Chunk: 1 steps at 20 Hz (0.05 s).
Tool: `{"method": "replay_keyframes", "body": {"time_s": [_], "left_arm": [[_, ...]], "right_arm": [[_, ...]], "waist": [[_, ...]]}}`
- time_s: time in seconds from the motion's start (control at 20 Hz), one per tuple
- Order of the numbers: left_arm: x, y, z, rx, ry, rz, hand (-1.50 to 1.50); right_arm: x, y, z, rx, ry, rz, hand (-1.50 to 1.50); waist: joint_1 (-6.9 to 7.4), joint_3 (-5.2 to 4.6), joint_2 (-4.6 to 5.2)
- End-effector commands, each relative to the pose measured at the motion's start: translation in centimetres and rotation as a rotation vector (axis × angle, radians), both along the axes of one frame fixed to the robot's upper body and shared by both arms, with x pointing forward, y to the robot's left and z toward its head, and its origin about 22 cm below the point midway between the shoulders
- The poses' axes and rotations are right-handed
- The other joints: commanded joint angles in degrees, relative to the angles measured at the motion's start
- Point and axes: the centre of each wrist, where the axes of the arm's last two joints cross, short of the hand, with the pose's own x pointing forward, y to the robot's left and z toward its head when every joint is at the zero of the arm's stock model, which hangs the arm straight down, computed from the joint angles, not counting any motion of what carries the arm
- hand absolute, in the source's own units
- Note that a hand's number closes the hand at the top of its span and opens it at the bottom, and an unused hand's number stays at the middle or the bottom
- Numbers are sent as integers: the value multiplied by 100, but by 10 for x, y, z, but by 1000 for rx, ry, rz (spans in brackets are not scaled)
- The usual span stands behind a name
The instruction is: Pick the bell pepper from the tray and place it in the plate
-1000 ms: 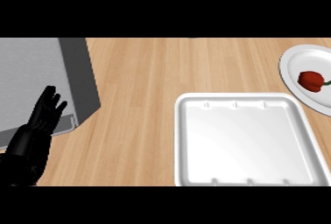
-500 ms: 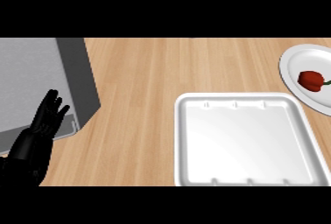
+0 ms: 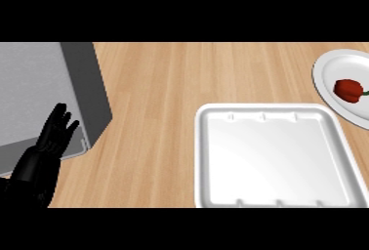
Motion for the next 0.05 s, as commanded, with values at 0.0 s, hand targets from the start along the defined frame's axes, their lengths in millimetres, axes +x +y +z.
{"method": "replay_keyframes", "body": {"time_s": [0.0], "left_arm": [[6,-7,-39,-31,167,-8,0]], "right_arm": [[-6,-1,-6,-23,20,-35,-150]], "waist": [[-2,-117,158]]}}
